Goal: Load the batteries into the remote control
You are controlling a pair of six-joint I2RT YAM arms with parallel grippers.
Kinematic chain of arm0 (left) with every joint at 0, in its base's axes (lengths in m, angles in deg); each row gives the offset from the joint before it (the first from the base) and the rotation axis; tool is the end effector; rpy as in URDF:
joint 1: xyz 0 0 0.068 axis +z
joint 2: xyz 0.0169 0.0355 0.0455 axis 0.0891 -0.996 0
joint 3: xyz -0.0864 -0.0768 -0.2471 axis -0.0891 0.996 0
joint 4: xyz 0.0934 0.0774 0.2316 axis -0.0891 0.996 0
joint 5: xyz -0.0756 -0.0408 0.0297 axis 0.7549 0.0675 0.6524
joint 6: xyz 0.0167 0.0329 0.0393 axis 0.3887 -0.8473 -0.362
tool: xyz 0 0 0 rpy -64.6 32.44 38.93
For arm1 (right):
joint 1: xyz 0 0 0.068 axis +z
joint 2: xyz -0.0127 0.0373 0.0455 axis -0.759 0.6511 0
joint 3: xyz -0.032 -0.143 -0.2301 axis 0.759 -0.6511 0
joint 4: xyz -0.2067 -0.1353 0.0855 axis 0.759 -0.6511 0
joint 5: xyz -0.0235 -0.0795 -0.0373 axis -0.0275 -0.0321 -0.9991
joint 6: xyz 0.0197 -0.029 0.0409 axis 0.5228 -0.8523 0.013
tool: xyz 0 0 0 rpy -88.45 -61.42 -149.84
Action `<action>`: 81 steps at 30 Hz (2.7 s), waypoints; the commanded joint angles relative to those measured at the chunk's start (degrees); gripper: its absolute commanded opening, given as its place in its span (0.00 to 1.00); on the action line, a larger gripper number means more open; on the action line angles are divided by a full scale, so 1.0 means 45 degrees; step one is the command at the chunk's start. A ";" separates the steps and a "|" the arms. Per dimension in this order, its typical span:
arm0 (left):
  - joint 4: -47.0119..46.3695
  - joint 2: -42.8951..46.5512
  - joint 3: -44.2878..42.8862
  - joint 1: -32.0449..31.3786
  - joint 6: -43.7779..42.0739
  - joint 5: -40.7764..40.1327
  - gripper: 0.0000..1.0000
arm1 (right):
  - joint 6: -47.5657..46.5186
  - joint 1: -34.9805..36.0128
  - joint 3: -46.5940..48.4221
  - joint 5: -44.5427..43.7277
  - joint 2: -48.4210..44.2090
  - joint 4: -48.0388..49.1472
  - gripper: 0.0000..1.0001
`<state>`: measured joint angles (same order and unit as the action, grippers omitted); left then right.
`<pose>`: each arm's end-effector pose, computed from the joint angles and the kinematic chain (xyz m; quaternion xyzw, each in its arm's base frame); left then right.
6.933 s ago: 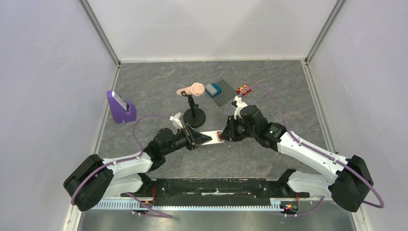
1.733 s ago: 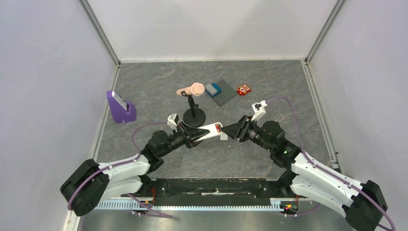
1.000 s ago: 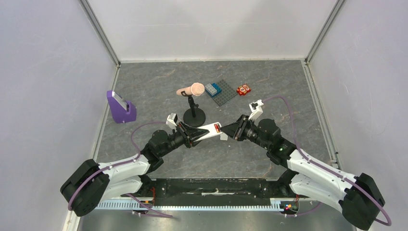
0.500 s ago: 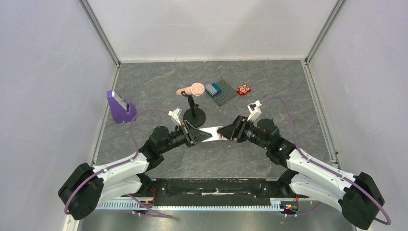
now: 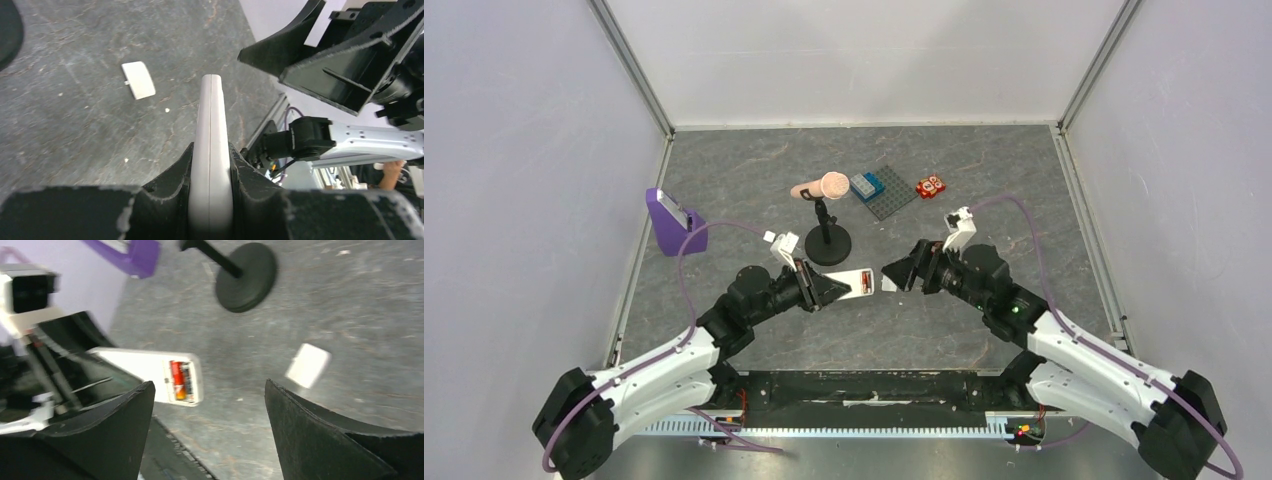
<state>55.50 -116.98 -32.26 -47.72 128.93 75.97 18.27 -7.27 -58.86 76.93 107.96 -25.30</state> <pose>0.1328 -0.1344 0.2123 0.0367 0.7606 -0.5280 0.3760 0.1445 0.1346 0.2509 0.0230 0.7903 0.4602 0.4039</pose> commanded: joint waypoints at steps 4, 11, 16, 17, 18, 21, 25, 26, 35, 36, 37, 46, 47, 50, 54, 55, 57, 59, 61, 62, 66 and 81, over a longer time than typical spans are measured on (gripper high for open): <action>0.2851 0.0984 -0.0735 0.0033 -0.1028 -0.1438 0.02 | -0.6550 -0.0241 0.3439 -0.1934 0.3735 -0.4524 0.82; 0.4761 0.0882 -0.1625 0.0592 -0.0721 -0.1148 0.02 | -1.1973 -0.0270 0.6027 -0.1199 0.7578 -0.6876 0.76; 0.5752 0.0468 -0.2197 0.1533 -0.0778 0.0042 0.02 | -1.4975 -0.0337 0.6705 0.0176 0.8680 -0.7176 0.76; 0.5781 0.0426 -0.2215 0.1690 -0.0779 0.0252 0.02 | -1.5450 -0.0418 0.6791 0.0654 0.8805 -0.7189 0.76; 0.5782 0.0385 -0.2207 0.1822 -0.0770 0.0416 0.02 | -1.5818 -0.0469 0.6856 0.1030 0.8964 -0.7179 0.76; 0.5933 0.0310 -0.2208 0.2327 -0.0740 0.0864 0.02 | -1.6801 -0.0632 0.7117 0.1543 0.9562 -0.7314 0.76; 0.5880 0.0303 -0.2101 0.2944 -0.0701 0.1406 0.02 | -1.7800 -0.0915 0.7513 0.2583 1.0512 -0.7516 0.76; 0.5846 0.0318 -0.2084 0.3053 -0.0701 0.1519 0.02 | -1.7981 -0.0935 0.7626 0.2668 1.0759 -0.7565 0.76; 0.5657 0.0118 -0.1985 0.3652 -0.0667 0.2183 0.02 | -1.8569 -0.1133 0.8166 0.2654 1.2108 -0.7855 0.75; 0.5636 0.0075 -0.1979 0.3719 -0.0662 0.2233 0.02 | -1.8614 -0.1136 0.8178 0.2712 1.2193 -0.7943 0.75; 0.5611 0.0052 -0.1965 0.3747 -0.0662 0.2280 0.02 | -1.8621 -0.1144 0.8186 0.2788 1.2247 -0.7997 0.74; 0.5386 -0.0218 -0.1888 0.3950 -0.0644 0.2480 0.02 | -1.8329 -0.1120 0.8001 0.2541 1.2703 -0.7869 0.62; 0.5346 -0.0240 -0.1869 0.3954 -0.0626 0.2499 0.02 | -1.8229 -0.1127 0.7969 0.2422 1.2755 -0.7845 0.59; 0.5256 -0.0318 -0.1825 0.3981 -0.0574 0.2532 0.02 | -1.8037 -0.1096 0.7580 0.2245 1.2633 -0.7638 0.50; 0.5179 -0.0379 -0.1807 0.3970 -0.0564 0.2539 0.02 | -1.7821 -0.1038 0.6742 0.2196 1.1953 -0.7057 0.44; 0.5143 -0.0412 -0.1807 0.3975 -0.0564 0.2552 0.02 | -1.7759 -0.1038 0.6538 0.2215 1.1767 -0.6937 0.43; 0.5065 -0.0552 -0.1807 0.3965 -0.0564 0.2624 0.02 | -1.7628 -0.1017 0.6166 0.2257 1.1225 -0.6609 0.41; 0.5020 -0.0715 -0.1808 0.3984 -0.0593 0.2779 0.02 | -1.7396 -0.1017 0.5835 0.2384 1.0709 -0.6392 0.39; 0.4751 -0.0888 -0.1765 0.3970 -0.0633 0.2940 0.02 | -1.7178 -0.0985 0.5487 0.2623 1.0170 -0.6157 0.38; 0.4557 -0.0982 -0.1751 0.3980 -0.0661 0.3017 0.02 | -1.7045 -0.0960 0.5318 0.2654 0.9851 -0.5993 0.38; 0.4077 -0.1449 -0.1691 0.3968 -0.0683 0.3578 0.02 | -1.6585 -0.0829 0.4692 0.3089 0.8629 -0.5584 0.37; 0.3614 -0.3211 -0.2218 0.3542 -0.1333 0.5410 0.02 | -1.4146 0.1774 0.2745 0.2839 0.4739 -0.3107 0.38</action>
<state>75.30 -131.08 -39.91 -30.45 126.16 96.43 -49.31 -1.78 -46.12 91.75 131.50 -44.73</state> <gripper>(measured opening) 0.281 0.504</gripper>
